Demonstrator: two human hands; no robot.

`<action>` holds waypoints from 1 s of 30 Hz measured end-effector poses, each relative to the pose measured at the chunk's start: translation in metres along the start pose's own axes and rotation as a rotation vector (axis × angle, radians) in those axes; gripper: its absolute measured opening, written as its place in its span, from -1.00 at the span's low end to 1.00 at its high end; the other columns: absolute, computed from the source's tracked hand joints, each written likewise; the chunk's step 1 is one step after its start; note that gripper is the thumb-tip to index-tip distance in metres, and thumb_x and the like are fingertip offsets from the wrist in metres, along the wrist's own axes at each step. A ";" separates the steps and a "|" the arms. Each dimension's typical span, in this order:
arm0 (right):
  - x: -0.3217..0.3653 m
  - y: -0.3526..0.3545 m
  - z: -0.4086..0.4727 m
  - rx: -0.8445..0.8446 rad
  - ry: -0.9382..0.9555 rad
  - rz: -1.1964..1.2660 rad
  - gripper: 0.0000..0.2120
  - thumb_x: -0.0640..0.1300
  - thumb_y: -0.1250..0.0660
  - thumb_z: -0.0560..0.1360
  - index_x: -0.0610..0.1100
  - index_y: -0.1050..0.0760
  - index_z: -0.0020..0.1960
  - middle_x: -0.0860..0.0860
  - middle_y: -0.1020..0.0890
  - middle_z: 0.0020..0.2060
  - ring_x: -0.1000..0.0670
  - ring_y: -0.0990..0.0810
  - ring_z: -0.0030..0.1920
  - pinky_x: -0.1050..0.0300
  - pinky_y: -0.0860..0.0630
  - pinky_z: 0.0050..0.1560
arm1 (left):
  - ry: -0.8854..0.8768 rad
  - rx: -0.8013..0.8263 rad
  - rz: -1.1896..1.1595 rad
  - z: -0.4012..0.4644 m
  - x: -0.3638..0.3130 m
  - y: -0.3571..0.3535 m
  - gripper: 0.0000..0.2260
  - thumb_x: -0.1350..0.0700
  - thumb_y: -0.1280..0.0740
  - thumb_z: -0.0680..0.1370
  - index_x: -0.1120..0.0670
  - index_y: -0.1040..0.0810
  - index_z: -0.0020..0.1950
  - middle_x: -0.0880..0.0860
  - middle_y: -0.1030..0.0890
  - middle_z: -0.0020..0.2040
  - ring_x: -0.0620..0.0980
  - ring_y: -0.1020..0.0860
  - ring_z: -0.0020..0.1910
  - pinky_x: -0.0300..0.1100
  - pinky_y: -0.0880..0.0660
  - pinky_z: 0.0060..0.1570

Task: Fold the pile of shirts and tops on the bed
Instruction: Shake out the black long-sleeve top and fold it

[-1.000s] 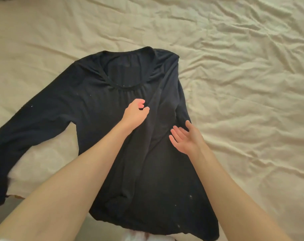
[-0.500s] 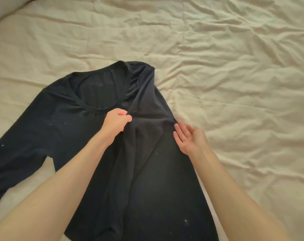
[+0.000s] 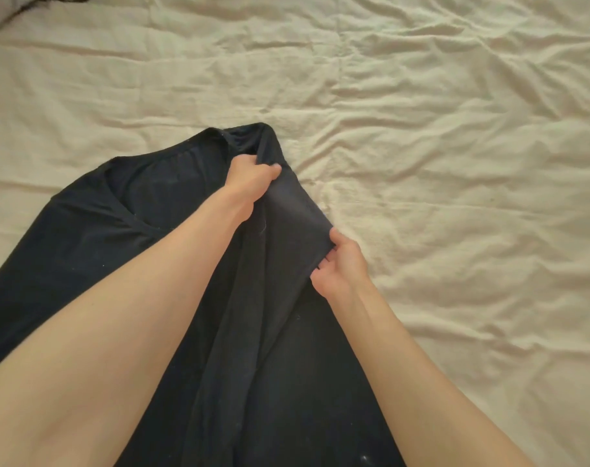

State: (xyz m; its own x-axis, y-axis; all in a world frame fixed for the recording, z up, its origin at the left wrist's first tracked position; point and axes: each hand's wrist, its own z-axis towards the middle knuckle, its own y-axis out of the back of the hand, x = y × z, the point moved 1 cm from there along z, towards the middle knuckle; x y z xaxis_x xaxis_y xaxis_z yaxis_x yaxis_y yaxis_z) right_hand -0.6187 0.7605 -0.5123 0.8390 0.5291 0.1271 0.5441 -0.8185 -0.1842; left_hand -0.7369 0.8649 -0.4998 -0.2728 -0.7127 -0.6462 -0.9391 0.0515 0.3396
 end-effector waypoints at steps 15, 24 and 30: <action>-0.026 0.032 -0.008 0.131 0.140 -0.337 -0.68 -0.07 -0.25 0.58 -0.15 -0.43 0.30 -0.05 -0.61 0.15 -0.03 -0.57 0.16 0.00 -0.47 0.26 | -0.329 -0.201 0.247 -0.046 0.039 0.010 -0.58 0.14 -0.30 0.54 0.04 -0.29 0.37 -0.05 -0.41 0.15 -0.11 -0.48 -0.05 -0.28 -0.40 -0.04; -0.090 0.074 -0.044 0.088 -0.004 -0.723 -0.56 -0.12 -0.25 0.58 -0.20 -0.30 0.42 -0.11 -0.45 0.30 -0.11 -0.45 0.29 -0.01 -0.47 0.26 | -0.289 -0.294 0.720 -0.194 0.187 0.013 -0.77 0.03 -0.43 0.45 0.07 -0.50 0.03 -0.02 -0.49 -0.01 -0.06 -0.47 -0.08 -0.16 -0.45 -0.12; -0.112 0.078 -0.049 0.106 0.006 -0.824 -0.92 -0.17 -0.25 0.58 -0.17 -0.41 0.04 -0.18 -0.58 0.13 -0.10 -0.58 0.14 0.00 -0.53 0.17 | -0.121 -0.275 0.592 -0.210 0.201 0.032 -0.86 0.08 -0.30 0.55 0.06 -0.54 0.08 -0.04 -0.52 0.02 -0.10 -0.51 -0.06 -0.18 -0.47 -0.05</action>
State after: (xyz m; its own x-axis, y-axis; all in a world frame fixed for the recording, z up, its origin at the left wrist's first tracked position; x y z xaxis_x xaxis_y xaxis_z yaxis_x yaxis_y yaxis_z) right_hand -0.6707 0.6265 -0.4930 0.1713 0.9485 0.2666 0.9823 -0.1435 -0.1205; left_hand -0.7783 0.5762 -0.4749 -0.7631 -0.5346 -0.3631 -0.5401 0.2191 0.8126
